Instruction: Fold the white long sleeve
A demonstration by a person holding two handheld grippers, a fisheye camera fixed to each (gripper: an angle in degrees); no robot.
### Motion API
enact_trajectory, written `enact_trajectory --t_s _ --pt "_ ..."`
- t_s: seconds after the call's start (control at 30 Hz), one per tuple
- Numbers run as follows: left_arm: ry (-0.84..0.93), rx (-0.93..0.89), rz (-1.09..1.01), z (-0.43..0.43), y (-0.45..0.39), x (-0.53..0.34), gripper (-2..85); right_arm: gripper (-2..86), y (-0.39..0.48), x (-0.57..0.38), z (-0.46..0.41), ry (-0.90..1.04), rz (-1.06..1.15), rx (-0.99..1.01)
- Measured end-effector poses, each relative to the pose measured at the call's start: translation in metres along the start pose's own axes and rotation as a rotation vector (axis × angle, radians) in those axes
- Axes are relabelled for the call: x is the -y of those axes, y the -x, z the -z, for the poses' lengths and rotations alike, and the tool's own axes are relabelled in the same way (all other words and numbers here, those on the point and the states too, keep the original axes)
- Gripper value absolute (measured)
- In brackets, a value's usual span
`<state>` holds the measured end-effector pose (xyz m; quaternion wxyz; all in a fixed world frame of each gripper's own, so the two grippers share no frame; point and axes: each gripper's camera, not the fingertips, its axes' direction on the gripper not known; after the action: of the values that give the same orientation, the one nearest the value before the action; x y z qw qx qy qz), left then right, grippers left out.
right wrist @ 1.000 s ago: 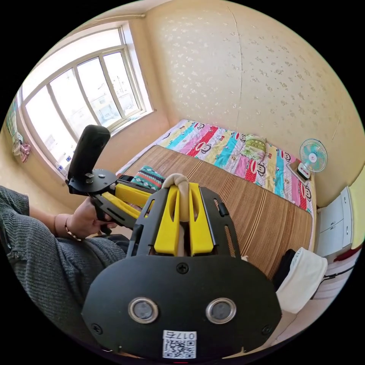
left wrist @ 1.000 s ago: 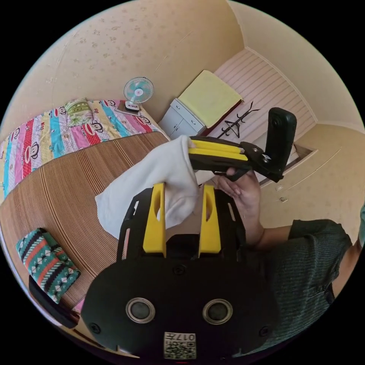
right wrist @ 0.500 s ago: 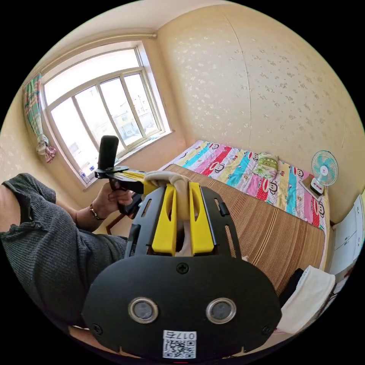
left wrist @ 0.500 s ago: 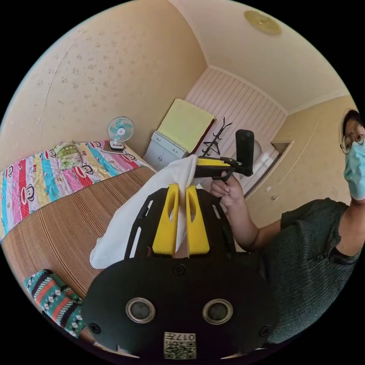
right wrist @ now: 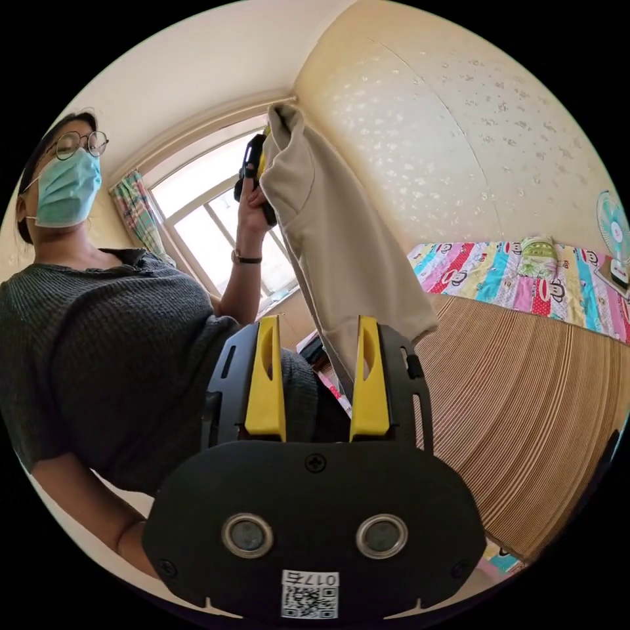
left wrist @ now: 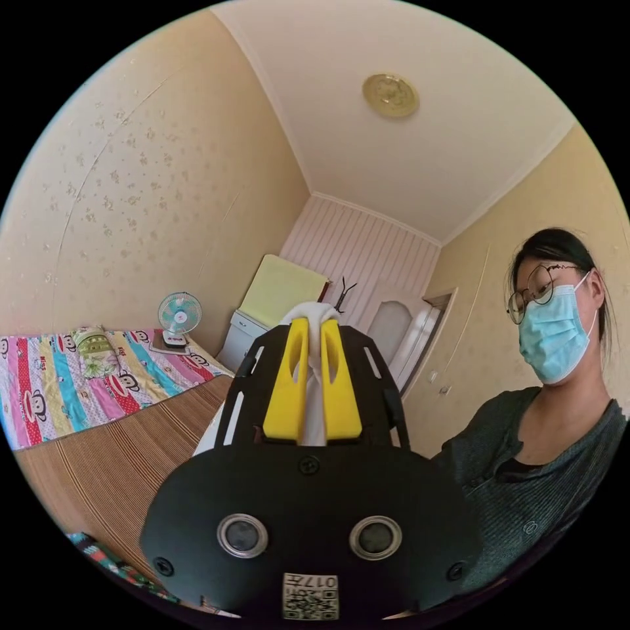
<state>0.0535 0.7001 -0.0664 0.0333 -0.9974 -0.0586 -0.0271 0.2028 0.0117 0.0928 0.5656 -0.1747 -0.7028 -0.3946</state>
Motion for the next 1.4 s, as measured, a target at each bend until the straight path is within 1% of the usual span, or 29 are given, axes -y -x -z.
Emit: enact_trajectory --t_s 0.03,0.07,0.1,0.17,0.23,0.27,0.3,0.37,0.43,0.47,0.57,0.63,0.7,0.8,0.87,0.9,0.97,1.0,1.03,1.07,1.1,1.13,1.17,1.2,1.23,1.27,1.3,1.33,1.4 --pt "-0.01 0.009 -0.009 0.006 -0.002 0.007 2.7 12.5 -0.003 0.004 -0.009 0.035 -0.014 -0.02" --pt "-0.013 0.01 -0.013 0.009 -0.002 0.01 2.9 8.5 -0.005 0.011 -0.017 0.078 -0.023 -0.099" --pt "-0.013 0.009 -0.02 0.015 -0.001 0.017 3.1 6.5 -0.006 0.014 -0.019 0.09 -0.031 -0.157" --pt "-0.01 0.004 -0.025 0.028 0.003 0.027 3.3 3.6 -0.014 0.033 -0.014 0.073 -0.053 -0.364" --pt "-0.002 -0.002 -0.034 0.053 0.013 0.041 3.5 2.8 -0.026 0.05 0.002 0.052 -0.11 -0.45" --pt "0.003 -0.004 -0.034 0.061 0.017 0.045 3.5 2.4 -0.033 0.059 0.02 0.0 -0.149 -0.492" --pt "0.017 -0.003 -0.028 0.078 0.025 0.051 3.6 2.3 -0.035 0.063 0.03 -0.037 -0.161 -0.503" --pt "0.034 0.022 -0.013 0.107 0.039 0.057 3.7 1.8 -0.035 0.078 0.074 -0.188 -0.164 -0.508" --pt "0.054 0.096 0.02 0.143 0.06 0.055 3.9 1.6 -0.026 0.088 0.102 -0.284 -0.132 -0.517" --pt "0.076 0.102 0.025 0.149 0.066 0.054 3.9 1.5 -0.018 0.094 0.117 -0.333 -0.105 -0.536" --pt "0.215 0.086 0.055 0.163 0.091 0.036 3.7 1.3 0.007 0.109 0.142 -0.401 -0.054 -0.609" --pt "0.295 0.033 0.048 0.16 0.093 0.018 3.5 1.2 0.023 0.113 0.154 -0.448 -0.022 -0.646" --pt "0.286 -0.037 -0.001 0.158 0.084 0.01 3.3 1.2 0.04 0.115 0.167 -0.51 0.011 -0.686" --pt "0.2 -0.204 -0.073 0.164 0.077 0.027 3.2 1.2 0.062 0.125 0.186 -0.577 0.081 -0.749" --pt "0.174 -0.219 -0.081 0.169 0.087 0.056 3.2 1.2 0.06 0.146 0.195 -0.594 0.112 -0.774" --pt "0.206 -0.182 -0.062 0.165 0.102 0.081 3.0 1.2 0.055 0.154 0.196 -0.585 0.111 -0.782" --pt "0.318 -0.063 -0.011 0.147 0.137 0.118 2.4 1.3 0.01 0.195 0.191 -0.486 0.079 -0.847" --pt "0.42 0.049 0.032 0.127 0.17 0.139 1.9 1.3 -0.008 0.206 0.188 -0.452 0.064 -0.86" --pt "0.536 0.147 0.072 0.1 0.213 0.156 1.8 1.4 -0.053 0.228 0.176 -0.351 0.025 -0.88" --pt "0.583 0.176 0.095 0.086 0.238 0.162 1.8 1.4 -0.109 0.249 0.159 -0.257 -0.038 -0.905" --pt "0.652 0.22 0.155 0.059 0.295 0.171 2.2 1.5 -0.14 0.257 0.149 -0.212 -0.074 -0.914" --pt "0.687 0.28 0.254 0.036 0.358 0.172 3.0 1.6 -0.208 0.27 0.125 -0.116 -0.143 -0.928" --pt "0.69 0.319 0.319 0.027 0.392 0.17 3.5 1.6 -0.272 0.274 0.1 -0.048 -0.201 -0.941" --pt "0.682 0.408 0.459 0.015 0.457 0.158 4.5 1.7 -0.302 0.273 0.088 -0.015 -0.231 -0.938" --pt "0.679 0.526 0.599 0.012 0.511 0.137 5.2 1.9 -0.357 0.267 0.063 0.066 -0.321 -0.921" --pt "0.675 0.584 0.662 0.013 0.532 0.123 6.0 2.1 -0.399 0.254 0.042 0.135 -0.421 -0.898" --pt "0.641 0.674 0.749 0.017 0.557 0.096 7.6 2.1 -0.415 0.245 0.032 0.153 -0.451 -0.877" --pt "0.595 0.724 0.785 0.018 0.567 0.066 7.9 2.3 -0.435 0.223 0.013 0.175 -0.477 -0.831" --pt "0.617 0.737 0.771 0.006 0.57 0.016 7.9 2.3 -0.454 0.183 -0.017 0.235 -0.508 -0.781"
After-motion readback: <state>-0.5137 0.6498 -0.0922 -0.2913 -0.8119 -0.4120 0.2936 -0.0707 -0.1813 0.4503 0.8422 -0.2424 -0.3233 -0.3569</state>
